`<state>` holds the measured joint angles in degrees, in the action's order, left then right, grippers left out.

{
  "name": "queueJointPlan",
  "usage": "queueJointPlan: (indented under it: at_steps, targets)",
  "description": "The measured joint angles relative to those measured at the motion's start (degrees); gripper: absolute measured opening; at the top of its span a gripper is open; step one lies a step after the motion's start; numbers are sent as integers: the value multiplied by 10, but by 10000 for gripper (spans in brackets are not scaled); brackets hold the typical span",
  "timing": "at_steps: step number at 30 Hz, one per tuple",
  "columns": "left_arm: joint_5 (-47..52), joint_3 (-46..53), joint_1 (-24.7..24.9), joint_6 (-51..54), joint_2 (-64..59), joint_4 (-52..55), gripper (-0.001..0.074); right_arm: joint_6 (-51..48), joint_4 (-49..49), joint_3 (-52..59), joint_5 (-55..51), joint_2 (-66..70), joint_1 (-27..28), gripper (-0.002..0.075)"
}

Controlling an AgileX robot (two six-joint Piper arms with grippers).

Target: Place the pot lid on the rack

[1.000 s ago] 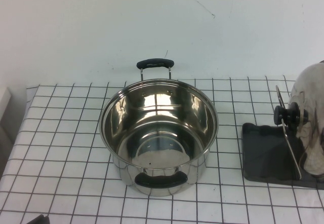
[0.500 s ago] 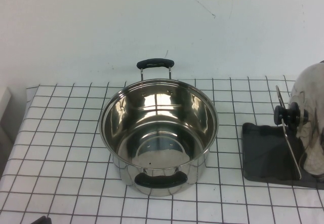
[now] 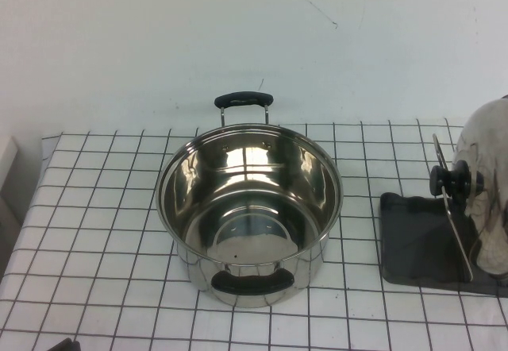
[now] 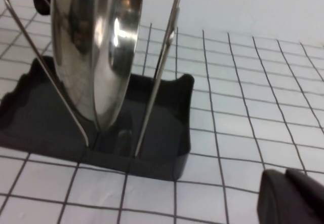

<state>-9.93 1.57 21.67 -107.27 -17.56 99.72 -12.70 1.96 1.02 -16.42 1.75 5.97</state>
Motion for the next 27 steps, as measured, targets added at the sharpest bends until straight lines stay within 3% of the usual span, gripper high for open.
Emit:
queueJointPlan:
  at_steps: [14,27]
  targets:
    - [0,0,0,-1,0,0,-1,114,-31,5,-36,-25,-66,1]
    - [0,0,0,-3,0,0,-1,112,-38,5,-37,-25,-72,1]
